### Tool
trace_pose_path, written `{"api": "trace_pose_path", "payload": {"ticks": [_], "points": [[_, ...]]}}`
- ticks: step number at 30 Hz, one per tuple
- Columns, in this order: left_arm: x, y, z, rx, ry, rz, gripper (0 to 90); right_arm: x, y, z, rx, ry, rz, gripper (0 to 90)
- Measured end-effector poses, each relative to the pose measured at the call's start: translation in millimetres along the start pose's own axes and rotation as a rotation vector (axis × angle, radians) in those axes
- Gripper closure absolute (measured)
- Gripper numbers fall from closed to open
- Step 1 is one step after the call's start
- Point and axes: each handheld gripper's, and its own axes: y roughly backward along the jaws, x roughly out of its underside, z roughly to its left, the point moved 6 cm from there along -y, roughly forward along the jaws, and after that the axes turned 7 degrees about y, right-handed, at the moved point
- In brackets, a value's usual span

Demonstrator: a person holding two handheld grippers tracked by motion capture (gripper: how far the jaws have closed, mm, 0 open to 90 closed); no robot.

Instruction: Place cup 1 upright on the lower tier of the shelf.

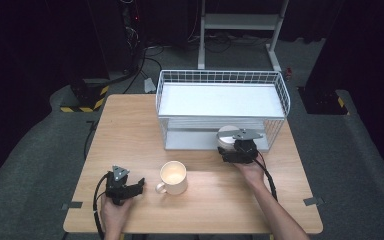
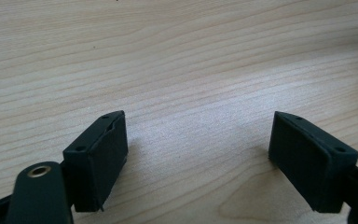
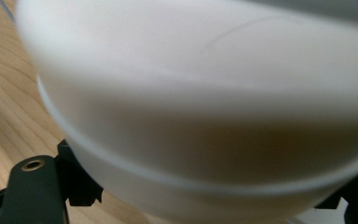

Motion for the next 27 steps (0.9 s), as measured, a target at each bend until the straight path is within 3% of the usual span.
{"api": "trace_pose_path", "payload": {"ticks": [18,22,27], "points": [[0.0,-0.1,-0.1,-0.004,-0.001,-0.002,19.7,-1.1,-11.3,-14.1,0.01,-0.048,-0.042,18.7],[0.0,-0.1,-0.1,-0.004,-0.001,-0.001,19.7,-5.3,-15.9,-16.7,0.016,-0.033,-0.021,18.7],[0.0,-0.1,-0.1,-0.004,-0.001,-0.001,19.7,-6.6,-20.3,-19.4,0.021,-0.029,-0.04,18.7]]}}
